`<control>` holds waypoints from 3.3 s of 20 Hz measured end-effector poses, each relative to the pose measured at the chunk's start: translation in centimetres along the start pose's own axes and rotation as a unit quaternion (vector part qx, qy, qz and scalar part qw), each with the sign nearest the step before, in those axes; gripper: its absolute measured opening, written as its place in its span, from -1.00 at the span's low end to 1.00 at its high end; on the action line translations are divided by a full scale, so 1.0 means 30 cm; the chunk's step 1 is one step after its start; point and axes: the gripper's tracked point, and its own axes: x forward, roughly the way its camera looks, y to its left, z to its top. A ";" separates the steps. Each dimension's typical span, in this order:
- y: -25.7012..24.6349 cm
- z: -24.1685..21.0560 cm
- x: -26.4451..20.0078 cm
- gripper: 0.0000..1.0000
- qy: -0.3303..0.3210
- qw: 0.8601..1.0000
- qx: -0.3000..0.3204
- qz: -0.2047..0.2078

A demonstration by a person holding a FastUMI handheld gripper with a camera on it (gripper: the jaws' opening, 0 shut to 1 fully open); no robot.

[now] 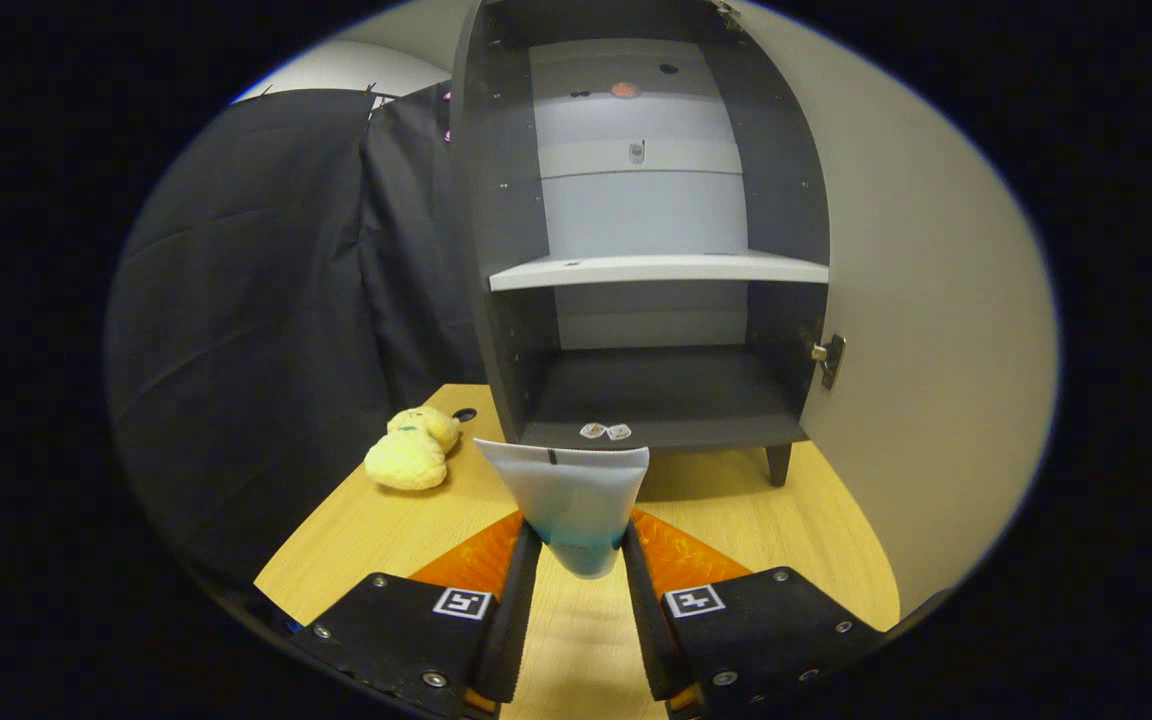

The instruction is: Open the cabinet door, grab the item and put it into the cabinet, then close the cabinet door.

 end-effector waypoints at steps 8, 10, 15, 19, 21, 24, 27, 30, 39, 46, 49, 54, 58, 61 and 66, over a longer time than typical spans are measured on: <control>-0.078 0.375 0.071 -0.02 -0.061 0.998 -0.010 -0.004; -0.089 0.446 0.093 -0.03 -0.071 0.997 -0.007 -0.005; -0.128 0.641 0.179 -0.02 -0.090 0.996 0.019 -0.005; -0.147 0.758 0.275 -0.03 -0.089 0.995 0.038 -0.006; -0.151 0.795 0.339 -0.03 -0.082 0.996 0.039 -0.007; -0.153 0.803 0.437 -0.03 -0.061 0.997 0.041 -0.012; -0.161 0.777 0.507 -0.03 -0.032 0.998 0.044 -0.015; -0.175 0.766 0.539 -0.03 -0.028 0.998 0.045 -0.020; -0.193 0.773 0.515 0.50 -0.043 0.999 0.022 -0.025; -0.194 0.794 0.300 0.88 -0.090 0.995 0.012 -0.028; -0.163 0.789 0.126 0.89 -0.130 0.991 0.000 -0.028; -0.130 0.715 -0.158 0.88 -0.173 0.985 0.012 -0.019; -0.162 0.640 -0.352 0.88 -0.198 0.980 0.012 -0.032; -0.177 0.561 -0.476 0.88 -0.211 0.976 0.006 -0.046; -0.229 0.432 -0.673 0.88 -0.207 0.977 0.016 -0.051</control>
